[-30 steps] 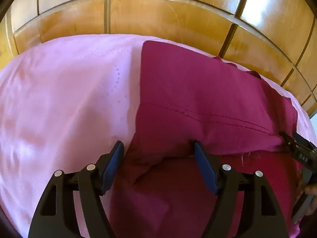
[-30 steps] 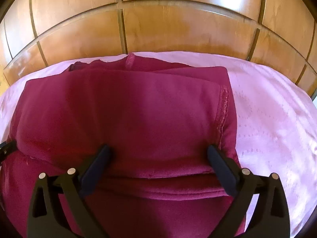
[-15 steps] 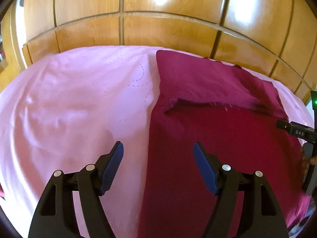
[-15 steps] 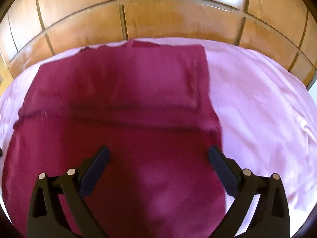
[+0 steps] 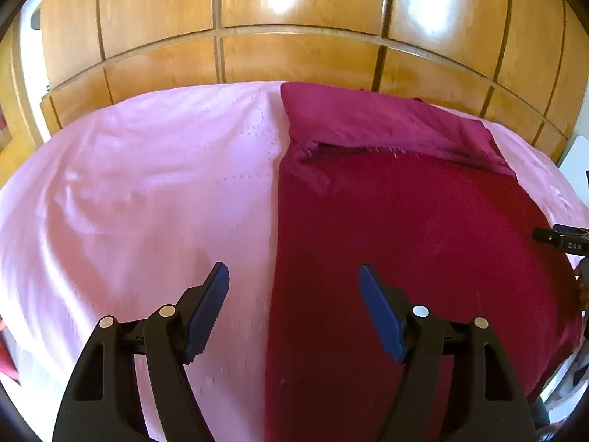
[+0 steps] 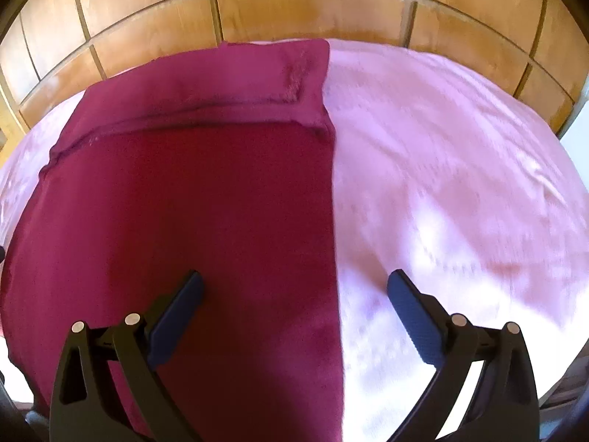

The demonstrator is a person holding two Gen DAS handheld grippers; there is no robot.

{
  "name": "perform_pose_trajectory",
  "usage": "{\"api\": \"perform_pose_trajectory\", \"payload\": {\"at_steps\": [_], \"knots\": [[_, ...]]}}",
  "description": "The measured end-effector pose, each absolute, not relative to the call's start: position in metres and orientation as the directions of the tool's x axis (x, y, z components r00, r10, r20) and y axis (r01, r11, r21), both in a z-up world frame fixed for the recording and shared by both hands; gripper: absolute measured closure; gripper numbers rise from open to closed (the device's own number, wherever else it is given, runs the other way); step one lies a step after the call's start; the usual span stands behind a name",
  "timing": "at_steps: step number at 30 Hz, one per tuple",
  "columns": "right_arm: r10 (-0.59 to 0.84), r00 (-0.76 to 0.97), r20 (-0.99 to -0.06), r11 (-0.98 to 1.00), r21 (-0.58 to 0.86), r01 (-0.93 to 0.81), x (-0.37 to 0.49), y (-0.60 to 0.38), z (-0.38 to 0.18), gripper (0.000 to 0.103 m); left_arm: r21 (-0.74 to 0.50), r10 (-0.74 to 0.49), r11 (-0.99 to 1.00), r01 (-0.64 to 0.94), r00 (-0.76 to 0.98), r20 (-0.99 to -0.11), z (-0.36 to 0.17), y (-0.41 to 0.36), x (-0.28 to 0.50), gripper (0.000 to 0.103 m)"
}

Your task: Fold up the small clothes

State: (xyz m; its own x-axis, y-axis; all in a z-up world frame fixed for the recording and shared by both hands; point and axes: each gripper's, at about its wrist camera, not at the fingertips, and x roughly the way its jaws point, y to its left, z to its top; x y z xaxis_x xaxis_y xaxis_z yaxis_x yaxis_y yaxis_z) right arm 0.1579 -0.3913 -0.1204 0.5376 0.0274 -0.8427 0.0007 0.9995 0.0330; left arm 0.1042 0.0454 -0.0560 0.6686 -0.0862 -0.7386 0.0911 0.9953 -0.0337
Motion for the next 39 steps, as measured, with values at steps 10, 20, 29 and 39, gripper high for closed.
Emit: {"api": "perform_pose_trajectory", "payload": {"at_steps": [10, 20, 29, 39], "knots": [[0.164, 0.48, -0.862, 0.985, 0.164, -0.042, 0.099, -0.407, -0.123, 0.005, -0.043, -0.128, 0.986, 0.158, 0.575, -0.808, -0.072, 0.048, 0.073, 0.032], [0.252, 0.396, -0.883, 0.967, 0.217, -0.129, 0.054, -0.398, -0.123, 0.076, -0.163, -0.275, 0.95, 0.267, 0.462, -0.844, -0.087, 0.055, 0.028, 0.091], [0.458, 0.462, -0.759, 0.886, 0.433, -0.167, 0.087, -0.406, -0.08, 0.095, -0.477, -0.559, 0.829, 0.293, 0.466, -0.686, -0.037, 0.082, 0.046, 0.094], [0.463, 0.565, -0.683, 0.862, 0.495, -0.109, 0.194, -0.421, -0.062, 0.095, -0.568, -0.601, 0.782, 0.257, 0.553, -0.577, -0.007, 0.083, 0.15, 0.094]]}}
